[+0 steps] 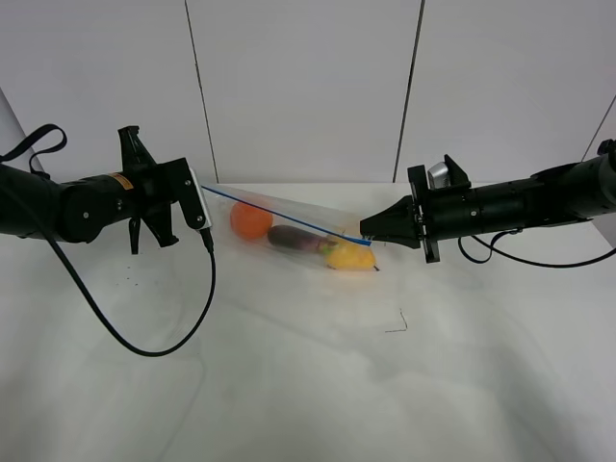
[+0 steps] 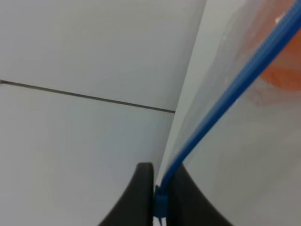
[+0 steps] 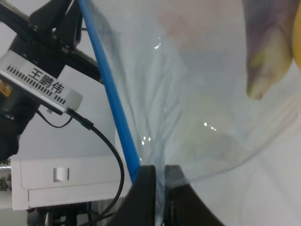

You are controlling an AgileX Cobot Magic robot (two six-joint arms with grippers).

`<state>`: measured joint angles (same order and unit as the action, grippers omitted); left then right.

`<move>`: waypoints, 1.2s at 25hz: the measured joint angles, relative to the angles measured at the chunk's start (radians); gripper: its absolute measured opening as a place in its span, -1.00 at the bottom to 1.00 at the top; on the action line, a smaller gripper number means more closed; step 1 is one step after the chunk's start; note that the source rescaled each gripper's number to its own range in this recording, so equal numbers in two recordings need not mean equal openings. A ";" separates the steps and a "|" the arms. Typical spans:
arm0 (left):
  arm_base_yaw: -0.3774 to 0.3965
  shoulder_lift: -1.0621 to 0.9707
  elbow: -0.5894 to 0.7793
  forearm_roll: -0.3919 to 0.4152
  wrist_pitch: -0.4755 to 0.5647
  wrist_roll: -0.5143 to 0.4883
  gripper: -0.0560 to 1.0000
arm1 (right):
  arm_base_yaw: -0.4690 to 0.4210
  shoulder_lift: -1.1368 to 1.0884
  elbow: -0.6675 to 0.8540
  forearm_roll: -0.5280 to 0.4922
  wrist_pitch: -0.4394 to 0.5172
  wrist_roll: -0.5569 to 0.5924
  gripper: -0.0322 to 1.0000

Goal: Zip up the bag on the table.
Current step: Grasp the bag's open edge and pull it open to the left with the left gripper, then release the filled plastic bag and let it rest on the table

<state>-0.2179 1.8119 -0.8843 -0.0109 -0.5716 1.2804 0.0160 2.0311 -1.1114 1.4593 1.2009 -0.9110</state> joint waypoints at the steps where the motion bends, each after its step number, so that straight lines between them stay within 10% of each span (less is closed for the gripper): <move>1: 0.000 0.000 0.000 0.000 0.000 -0.001 -0.89 | 0.000 0.000 0.000 0.000 0.000 0.000 -0.94; 10: 0.000 0.000 0.000 0.000 -0.004 -0.053 -0.82 | 0.000 0.000 0.000 0.000 0.000 0.000 -0.94; 19: 0.021 0.000 0.000 -0.068 -0.154 -0.374 0.87 | 0.000 0.000 0.000 -0.040 0.000 -0.001 -0.94; 30: 0.082 0.000 0.000 -0.333 -0.272 -0.414 1.00 | 0.000 0.000 0.000 -0.042 0.000 -0.001 -0.94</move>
<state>-0.1359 1.8119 -0.8843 -0.3442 -0.8434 0.8666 0.0160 2.0311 -1.1114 1.4172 1.2009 -0.9119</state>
